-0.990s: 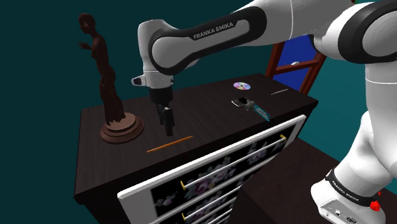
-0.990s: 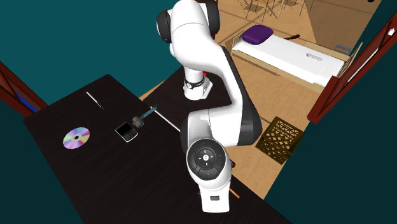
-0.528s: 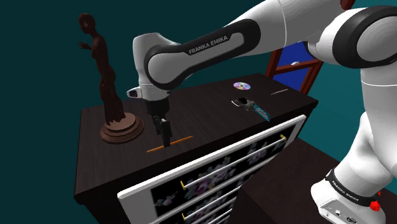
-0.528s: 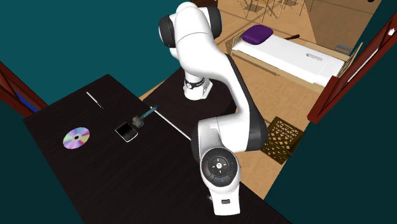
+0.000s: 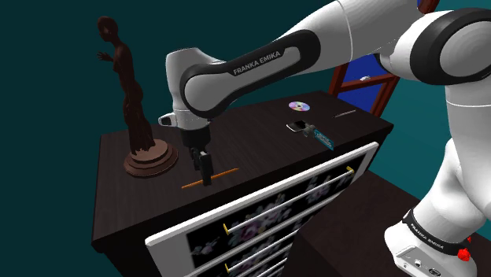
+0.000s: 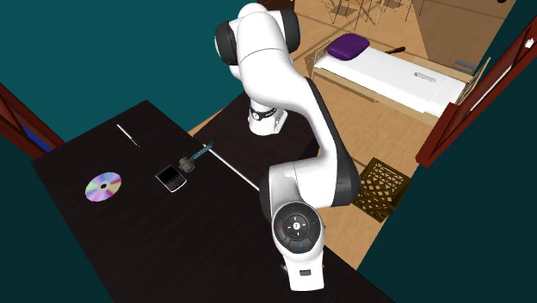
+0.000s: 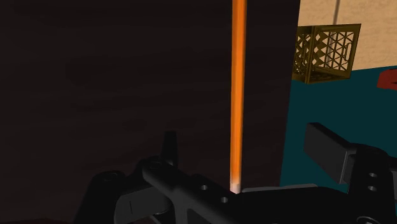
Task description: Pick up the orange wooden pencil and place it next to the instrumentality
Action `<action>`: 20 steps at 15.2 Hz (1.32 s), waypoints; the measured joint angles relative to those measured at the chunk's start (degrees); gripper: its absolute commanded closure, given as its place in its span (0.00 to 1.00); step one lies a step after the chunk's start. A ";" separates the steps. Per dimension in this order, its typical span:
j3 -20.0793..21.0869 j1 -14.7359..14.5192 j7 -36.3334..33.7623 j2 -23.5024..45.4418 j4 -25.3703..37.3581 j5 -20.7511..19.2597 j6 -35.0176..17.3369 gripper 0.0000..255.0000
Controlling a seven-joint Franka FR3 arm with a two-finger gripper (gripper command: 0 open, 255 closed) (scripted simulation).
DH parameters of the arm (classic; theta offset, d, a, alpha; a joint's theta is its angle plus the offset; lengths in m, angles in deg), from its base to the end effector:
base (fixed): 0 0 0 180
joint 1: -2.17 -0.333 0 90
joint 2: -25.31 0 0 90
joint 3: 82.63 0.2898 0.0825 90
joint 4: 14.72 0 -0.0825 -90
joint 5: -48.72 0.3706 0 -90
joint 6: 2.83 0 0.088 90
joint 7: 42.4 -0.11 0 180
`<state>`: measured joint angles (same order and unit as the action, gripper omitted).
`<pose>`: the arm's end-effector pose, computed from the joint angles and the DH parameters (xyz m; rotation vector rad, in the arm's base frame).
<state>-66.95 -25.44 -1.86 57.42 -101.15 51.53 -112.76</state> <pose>0.4945 0.4369 0.3200 -2.2416 -1.9125 0.2003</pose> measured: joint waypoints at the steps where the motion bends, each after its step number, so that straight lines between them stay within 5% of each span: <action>1: 0.00 0.00 0.00 0.00 0.00 0.00 0.00 1.00; 20: 0.30 0.18 -0.47 -2.35 2.62 0.39 4.88 1.00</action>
<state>-66.65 -25.26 -2.34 55.07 -98.53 51.92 -107.88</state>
